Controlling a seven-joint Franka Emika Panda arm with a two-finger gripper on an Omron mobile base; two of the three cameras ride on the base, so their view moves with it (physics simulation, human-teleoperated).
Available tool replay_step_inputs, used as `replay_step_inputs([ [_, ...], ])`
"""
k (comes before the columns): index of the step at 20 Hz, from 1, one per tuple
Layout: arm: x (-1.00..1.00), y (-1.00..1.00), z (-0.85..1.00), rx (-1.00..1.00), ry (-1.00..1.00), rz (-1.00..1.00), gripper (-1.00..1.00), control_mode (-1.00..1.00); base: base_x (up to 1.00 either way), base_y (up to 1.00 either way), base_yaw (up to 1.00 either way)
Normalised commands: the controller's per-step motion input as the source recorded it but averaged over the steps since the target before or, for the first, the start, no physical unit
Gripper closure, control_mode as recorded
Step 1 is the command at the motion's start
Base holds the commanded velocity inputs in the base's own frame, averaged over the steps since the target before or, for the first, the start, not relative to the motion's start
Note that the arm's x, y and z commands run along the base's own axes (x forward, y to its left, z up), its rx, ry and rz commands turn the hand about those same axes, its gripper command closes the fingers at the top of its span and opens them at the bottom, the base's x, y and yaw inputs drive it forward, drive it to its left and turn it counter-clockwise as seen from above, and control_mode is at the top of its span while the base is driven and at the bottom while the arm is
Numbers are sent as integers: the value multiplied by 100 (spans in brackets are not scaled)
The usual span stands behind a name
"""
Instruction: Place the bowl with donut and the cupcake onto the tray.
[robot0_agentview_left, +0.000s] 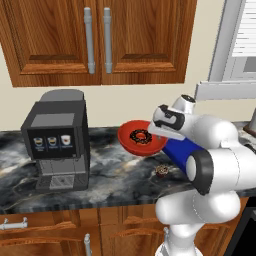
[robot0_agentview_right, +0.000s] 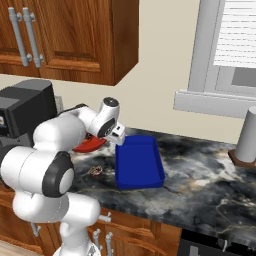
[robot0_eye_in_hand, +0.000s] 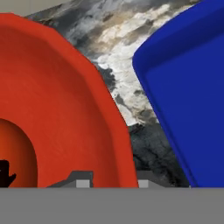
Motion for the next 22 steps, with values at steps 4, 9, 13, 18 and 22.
replay_step_inputs([
  [4,-5,-77,34,0,2,-5,100,-100,0,0,0],
  [9,0,-86,11,0,4,-7,100,-100,0,0,0],
  [13,5,-84,0,0,10,-8,100,-100,0,0,0],
  [18,18,-75,0,0,8,-7,100,-100,0,0,0],
  [22,31,-51,0,0,10,-5,100,-100,0,0,0],
])
